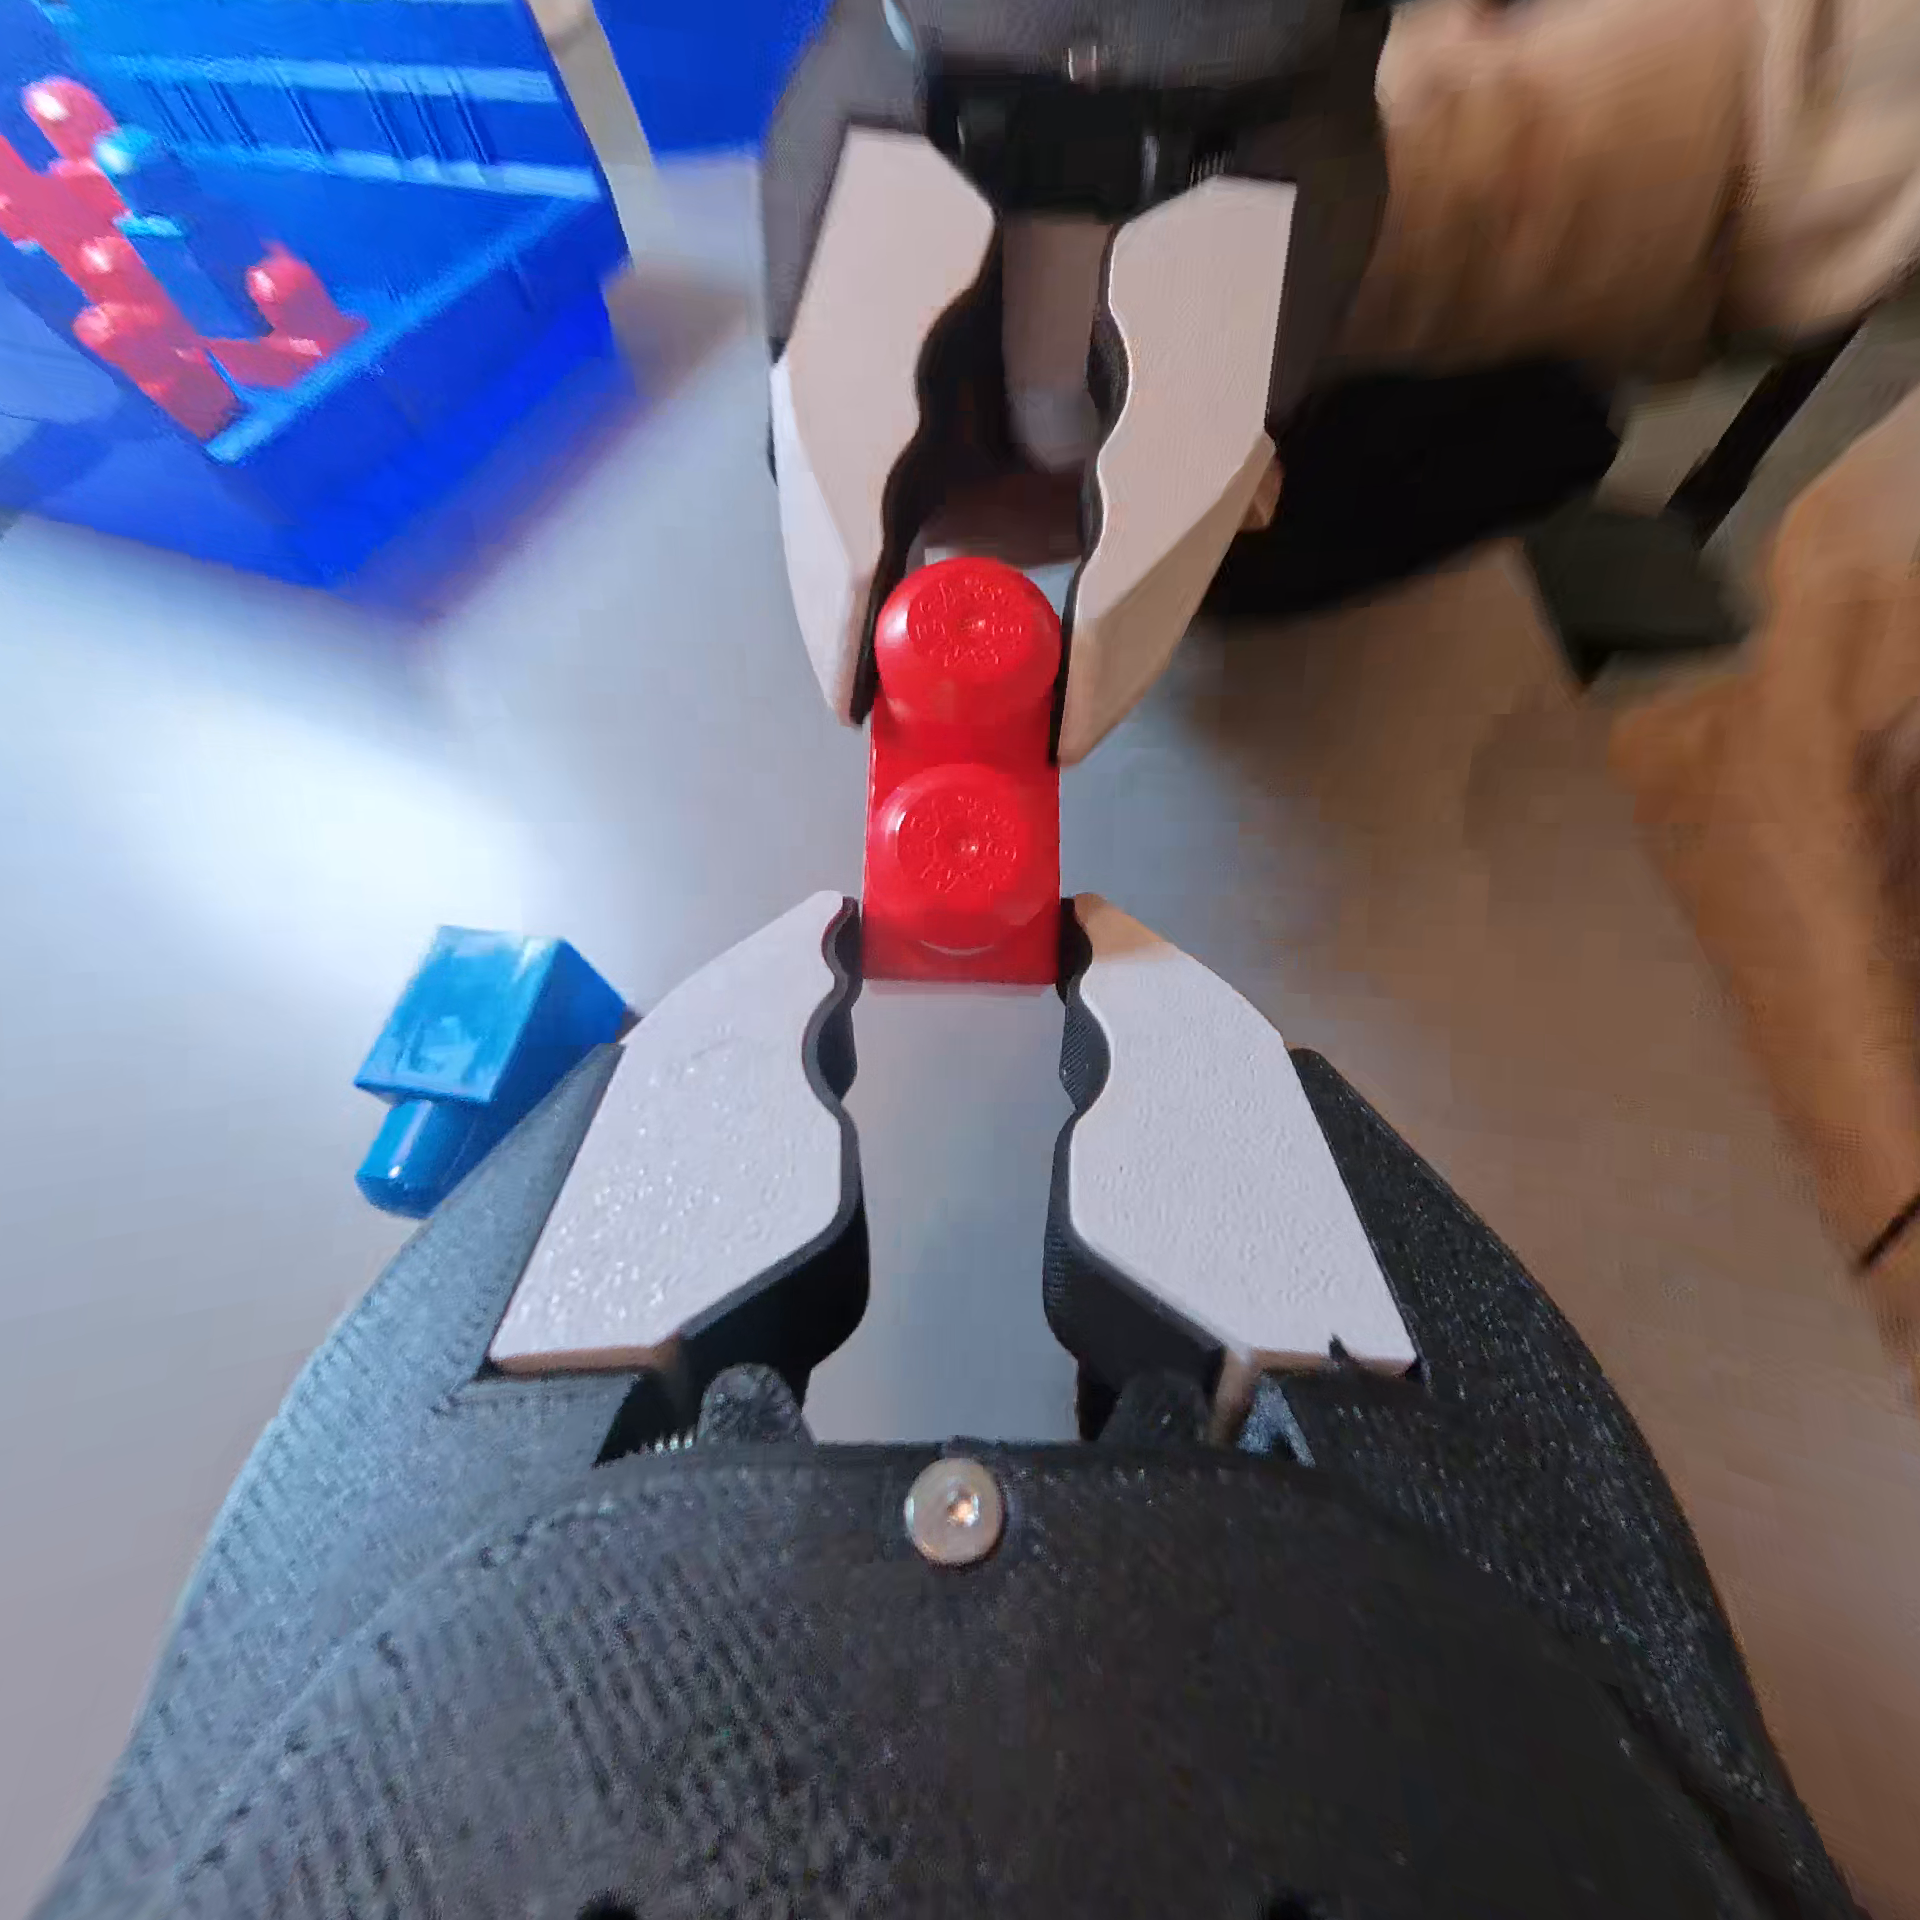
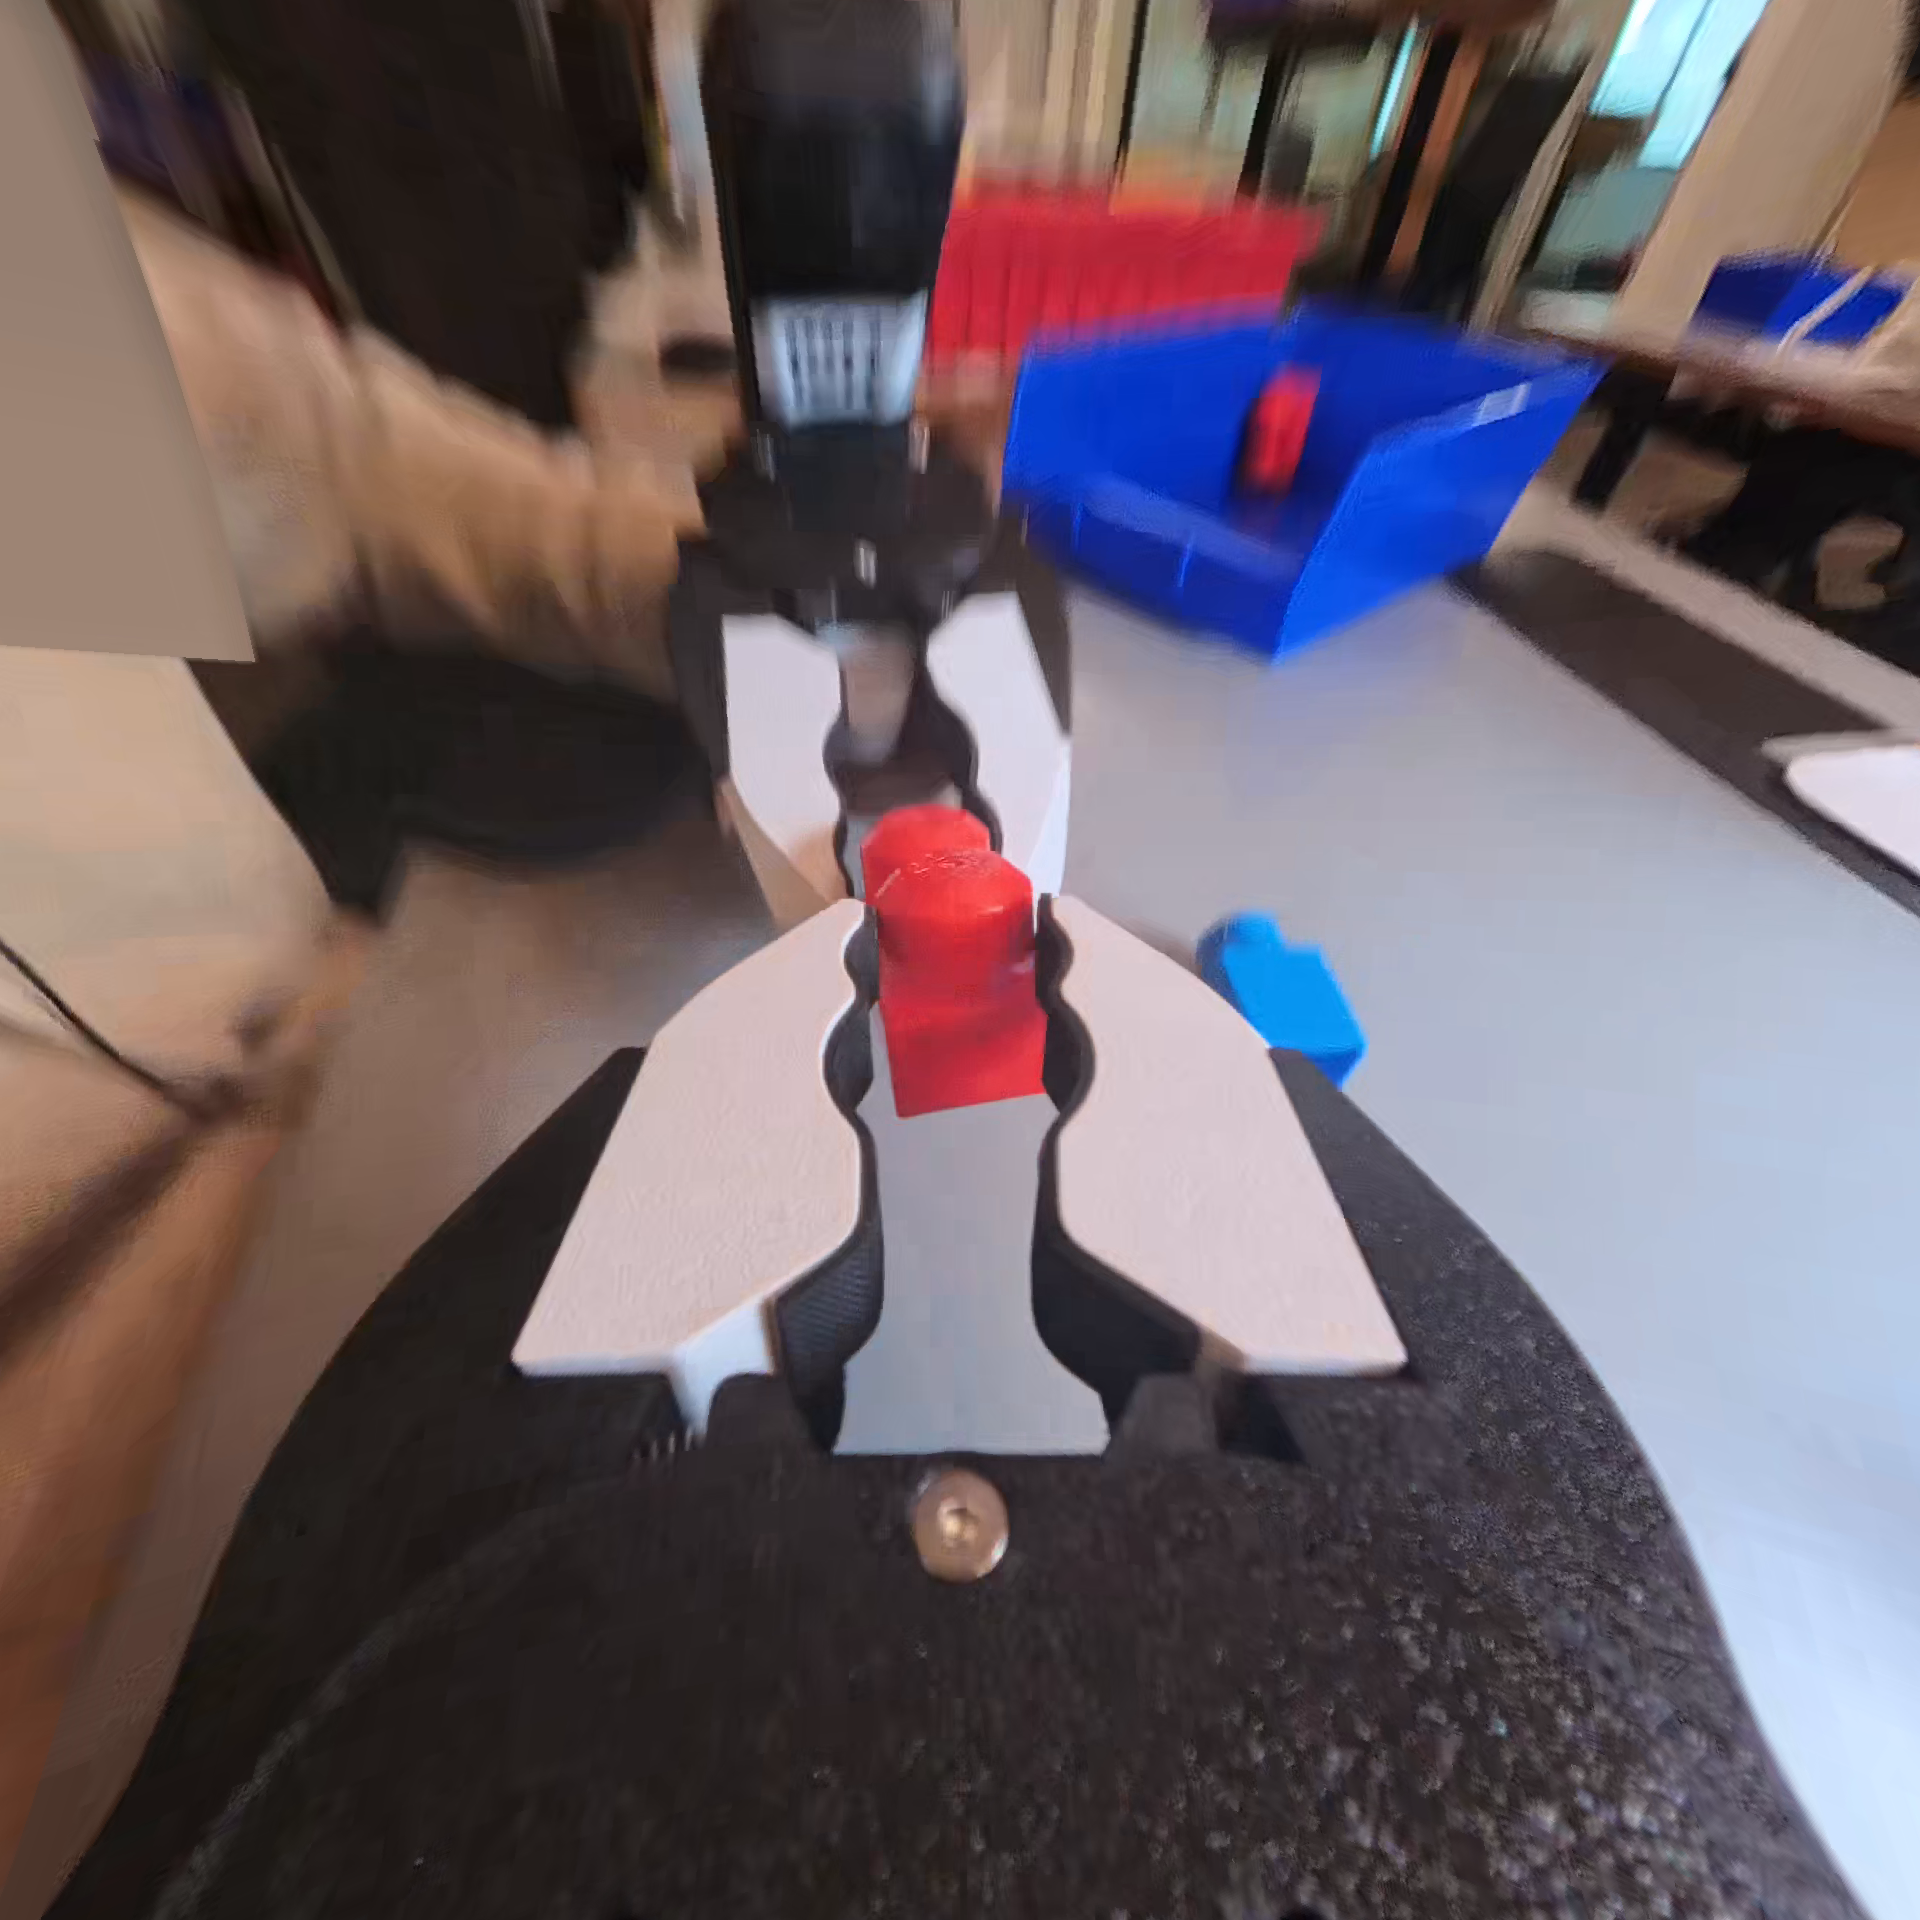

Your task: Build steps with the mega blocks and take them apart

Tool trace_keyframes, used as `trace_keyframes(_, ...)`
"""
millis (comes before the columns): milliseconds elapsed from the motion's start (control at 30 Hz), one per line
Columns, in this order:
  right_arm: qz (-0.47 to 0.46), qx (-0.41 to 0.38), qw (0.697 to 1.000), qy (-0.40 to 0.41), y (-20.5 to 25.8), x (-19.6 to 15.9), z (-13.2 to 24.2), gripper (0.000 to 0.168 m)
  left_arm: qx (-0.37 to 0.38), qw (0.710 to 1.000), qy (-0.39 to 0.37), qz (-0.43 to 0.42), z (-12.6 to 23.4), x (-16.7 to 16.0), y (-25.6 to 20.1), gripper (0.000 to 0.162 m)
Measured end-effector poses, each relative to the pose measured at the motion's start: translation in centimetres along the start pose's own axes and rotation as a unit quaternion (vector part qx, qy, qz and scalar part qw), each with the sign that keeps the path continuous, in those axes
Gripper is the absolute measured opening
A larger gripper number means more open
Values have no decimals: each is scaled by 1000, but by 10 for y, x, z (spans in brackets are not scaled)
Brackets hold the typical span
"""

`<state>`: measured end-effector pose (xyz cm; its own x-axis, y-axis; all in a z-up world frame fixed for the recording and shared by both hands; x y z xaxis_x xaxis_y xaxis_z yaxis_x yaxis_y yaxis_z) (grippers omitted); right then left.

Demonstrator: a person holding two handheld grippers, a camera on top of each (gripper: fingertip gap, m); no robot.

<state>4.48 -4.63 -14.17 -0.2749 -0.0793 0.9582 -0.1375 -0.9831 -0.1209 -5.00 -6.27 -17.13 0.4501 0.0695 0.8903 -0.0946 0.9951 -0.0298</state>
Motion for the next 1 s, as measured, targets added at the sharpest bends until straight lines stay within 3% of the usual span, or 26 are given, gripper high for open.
trace_keyframes(100, -113, 1, 985, -129, -21, 29, 20, 42, -32, 984, -167, 48, 27, 28, 6, 36)
trace_keyframes(200, -159, 16, 976, -149, -25, 29, 21, 55, -56, 952, -292, 72, 49, 48, 7, 36)
trace_keyframes(267, -175, 32, 971, -157, -19, 31, 15, 57, -56, 946, -313, 65, 51, 52, 5, 36)
trace_keyframes(367, -191, 55, 965, -173, -7, 39, 5, 53, -52, 955, -290, 44, 36, 53, -2, 36)
trace_keyframes(400, -189, 60, 964, -178, -3, 42, 3, 39, -57, 959, -276, 40, 29, 52, -5, 36)
trace_keyframes(533, -178, 46, 970, -157, -4, 39, 2, 37, -53, 971, -226, 49, 10, 43, -6, 36)
trace_keyframes(667, -182, 17, 969, -165, -25, 42, 17, 37, -12, 985, -166, 36, 18, 30, 8, 39)
trace_keyframes(867, -132, -48, 986, -94, -60, 19, 39, 37, 107, 990, -20, 85, 48, -26, 65, 50)
trace_keyframes(1000, -138, -47, 986, -76, -64, 12, 37, 38, 91, 989, 82, 81, 35, -56, 85, 58)
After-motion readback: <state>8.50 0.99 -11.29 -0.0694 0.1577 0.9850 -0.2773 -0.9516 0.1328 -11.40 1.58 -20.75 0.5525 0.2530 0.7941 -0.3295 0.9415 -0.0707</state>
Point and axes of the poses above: each gripper's, where its closed fingertips meet, z back along the fingers, x out of its top, y = z × x across the jaws, the point moved 5 cm from there along z, back along the fingers, and after that the axes turned 11 degrees about -x, right-handed, at the moved point
